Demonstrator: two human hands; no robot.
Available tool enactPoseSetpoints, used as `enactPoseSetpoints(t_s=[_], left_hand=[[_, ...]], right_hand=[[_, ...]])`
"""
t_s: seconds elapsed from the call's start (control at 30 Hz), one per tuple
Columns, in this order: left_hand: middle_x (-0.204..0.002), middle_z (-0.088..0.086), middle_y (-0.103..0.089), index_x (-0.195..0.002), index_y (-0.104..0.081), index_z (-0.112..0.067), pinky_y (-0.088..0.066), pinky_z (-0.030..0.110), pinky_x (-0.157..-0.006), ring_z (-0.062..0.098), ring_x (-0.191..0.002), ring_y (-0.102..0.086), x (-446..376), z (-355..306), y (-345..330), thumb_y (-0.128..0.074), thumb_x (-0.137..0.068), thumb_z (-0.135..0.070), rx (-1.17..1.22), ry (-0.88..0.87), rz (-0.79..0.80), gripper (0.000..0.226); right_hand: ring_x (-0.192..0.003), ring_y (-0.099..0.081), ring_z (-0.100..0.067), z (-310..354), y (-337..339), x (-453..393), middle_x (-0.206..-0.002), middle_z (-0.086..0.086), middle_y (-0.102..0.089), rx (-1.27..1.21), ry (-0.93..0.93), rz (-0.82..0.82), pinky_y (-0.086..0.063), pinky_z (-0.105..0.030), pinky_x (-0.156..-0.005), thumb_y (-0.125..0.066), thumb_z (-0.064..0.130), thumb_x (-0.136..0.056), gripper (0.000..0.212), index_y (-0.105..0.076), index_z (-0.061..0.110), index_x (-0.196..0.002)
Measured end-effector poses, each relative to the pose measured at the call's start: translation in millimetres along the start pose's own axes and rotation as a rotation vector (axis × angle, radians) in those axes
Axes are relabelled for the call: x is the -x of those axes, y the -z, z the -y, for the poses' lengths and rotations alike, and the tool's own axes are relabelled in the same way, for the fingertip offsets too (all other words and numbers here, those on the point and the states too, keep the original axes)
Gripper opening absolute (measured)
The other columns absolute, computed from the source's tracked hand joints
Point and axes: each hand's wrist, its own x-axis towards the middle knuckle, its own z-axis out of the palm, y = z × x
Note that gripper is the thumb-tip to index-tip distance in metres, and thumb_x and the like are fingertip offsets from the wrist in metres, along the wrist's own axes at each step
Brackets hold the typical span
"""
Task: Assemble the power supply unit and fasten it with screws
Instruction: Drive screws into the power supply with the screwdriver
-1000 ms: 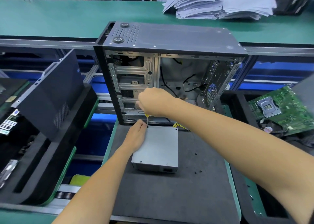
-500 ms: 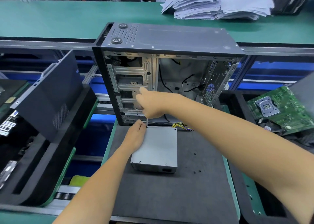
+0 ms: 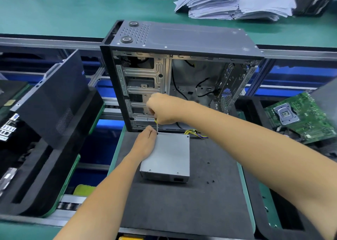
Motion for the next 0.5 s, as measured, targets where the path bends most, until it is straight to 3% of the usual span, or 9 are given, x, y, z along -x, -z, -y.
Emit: enactPoseSetpoints(t_s=[0.1,0.17,0.23,0.3,0.33,0.4,0.5], left_hand=[[-0.077,-0.001,-0.052,-0.081,-0.046,-0.020,-0.033,0.032,-0.063,0.014,-0.071,-0.043,0,0,0,-0.034,-0.102,-0.028,0.014,0.002,-0.003,0.025],[-0.078,-0.002,-0.052,-0.081,-0.046,-0.021,-0.034,0.031,-0.062,0.014,-0.071,-0.043,0,0,0,-0.034,-0.102,-0.028,0.009,0.002,-0.004,0.025],[-0.080,-0.002,-0.053,-0.079,-0.045,-0.022,-0.034,0.030,-0.063,0.014,-0.073,-0.044,0,1,0,-0.034,-0.102,-0.028,0.004,-0.009,-0.004,0.025],[-0.081,-0.003,-0.054,-0.079,-0.045,-0.022,-0.035,0.029,-0.064,0.014,-0.075,-0.044,1,1,0,-0.034,-0.102,-0.027,0.013,-0.019,-0.003,0.026],[-0.081,-0.003,-0.053,-0.079,-0.045,-0.022,-0.035,0.029,-0.064,0.014,-0.074,-0.044,1,1,0,-0.034,-0.102,-0.028,0.021,-0.018,-0.003,0.026],[-0.079,-0.004,-0.052,-0.078,-0.045,-0.024,-0.034,0.030,-0.063,0.013,-0.073,-0.043,0,1,0,-0.034,-0.102,-0.028,0.031,-0.014,-0.001,0.026],[-0.079,-0.005,-0.052,-0.078,-0.045,-0.026,-0.033,0.031,-0.064,0.012,-0.074,-0.044,1,2,0,-0.035,-0.101,-0.026,0.041,-0.010,0.002,0.025]], right_hand=[[-0.062,-0.045,-0.020,1,-2,0,-0.077,-0.007,-0.045,-0.014,-0.085,-0.088,-0.027,-0.025,-0.045,-0.050,0.022,-0.099,0.026,-0.042,0.008,-0.079],[-0.056,-0.038,-0.016,-2,-1,-1,-0.071,-0.004,-0.038,-0.027,-0.130,-0.068,-0.025,-0.027,-0.045,-0.044,0.025,-0.102,0.035,-0.036,0.009,-0.072],[-0.063,-0.043,-0.018,-4,4,1,-0.084,-0.006,-0.043,-0.063,-0.108,0.012,-0.028,-0.028,-0.048,-0.048,0.024,-0.099,0.025,-0.040,0.008,-0.081],[-0.070,-0.047,-0.019,-5,6,3,-0.102,-0.013,-0.049,-0.127,-0.055,0.074,-0.033,-0.026,-0.052,-0.053,0.010,-0.092,0.009,-0.049,0.003,-0.097],[-0.071,-0.049,-0.021,-5,6,4,-0.105,-0.018,-0.054,-0.135,-0.037,0.074,-0.036,-0.026,-0.052,-0.053,0.004,-0.088,0.013,-0.054,-0.002,-0.100],[-0.075,-0.057,-0.027,-4,1,3,-0.095,-0.019,-0.061,-0.112,-0.041,0.006,-0.040,-0.029,-0.050,-0.057,0.004,-0.088,0.010,-0.058,-0.004,-0.091],[-0.061,-0.048,-0.018,-4,-5,1,-0.072,-0.003,-0.044,-0.115,-0.107,-0.097,-0.028,-0.027,-0.046,-0.052,0.025,-0.098,0.033,-0.039,0.013,-0.070]])
